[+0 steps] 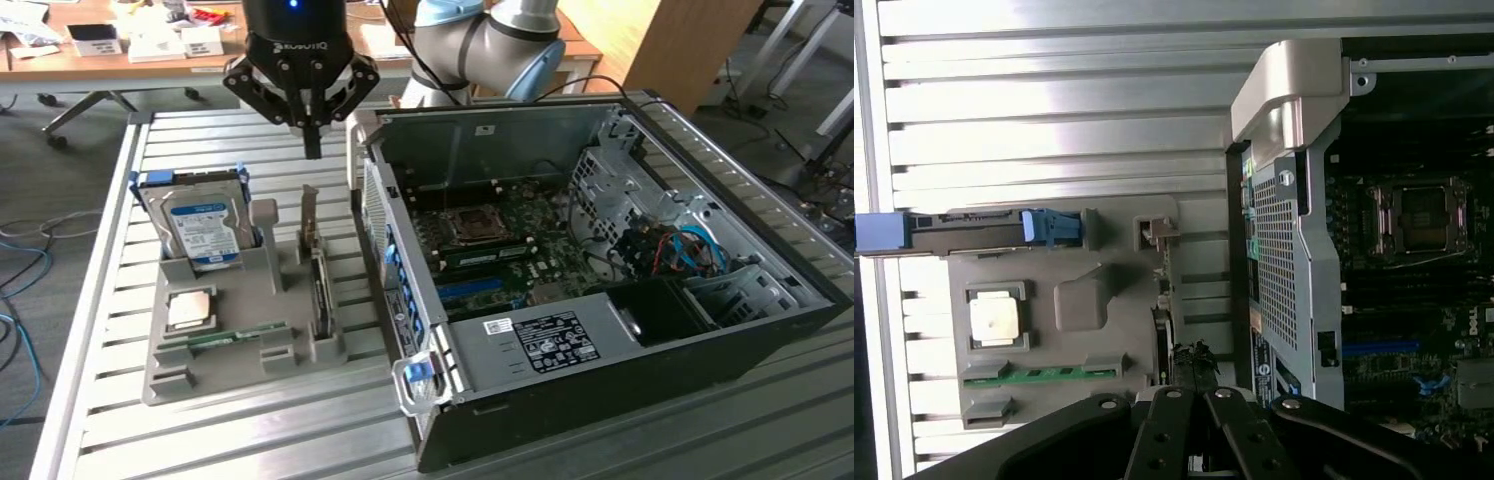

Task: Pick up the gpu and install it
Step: 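Reach for the gpu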

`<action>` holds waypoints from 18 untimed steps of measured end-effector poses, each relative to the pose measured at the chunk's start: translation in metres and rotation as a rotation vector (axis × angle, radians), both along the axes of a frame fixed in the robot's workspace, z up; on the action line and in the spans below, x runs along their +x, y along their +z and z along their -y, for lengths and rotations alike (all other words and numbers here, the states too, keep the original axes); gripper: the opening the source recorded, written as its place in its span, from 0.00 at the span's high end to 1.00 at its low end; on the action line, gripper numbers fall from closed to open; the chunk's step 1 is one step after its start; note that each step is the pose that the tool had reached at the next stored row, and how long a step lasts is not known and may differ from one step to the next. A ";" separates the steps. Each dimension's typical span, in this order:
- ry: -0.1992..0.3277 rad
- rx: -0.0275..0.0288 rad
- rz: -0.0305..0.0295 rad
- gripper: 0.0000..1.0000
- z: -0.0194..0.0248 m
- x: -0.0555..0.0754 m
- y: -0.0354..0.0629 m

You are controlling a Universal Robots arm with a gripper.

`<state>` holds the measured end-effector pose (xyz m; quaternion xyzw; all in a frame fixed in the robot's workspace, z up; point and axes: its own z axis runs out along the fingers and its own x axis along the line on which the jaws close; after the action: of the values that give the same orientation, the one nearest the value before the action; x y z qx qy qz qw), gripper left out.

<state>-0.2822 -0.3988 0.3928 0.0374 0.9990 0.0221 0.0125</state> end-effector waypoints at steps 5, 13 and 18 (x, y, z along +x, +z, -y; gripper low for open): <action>0.000 -0.0001 -0.0001 0.89 0.0000 -0.005 -0.0001; 0.000 0.0001 -0.0001 0.89 0.0017 -0.006 -0.0001; 0.000 -0.0001 -0.0001 0.89 0.0070 -0.007 -0.0001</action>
<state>-0.2887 -0.4058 0.3927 0.0374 0.9990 0.0221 0.0125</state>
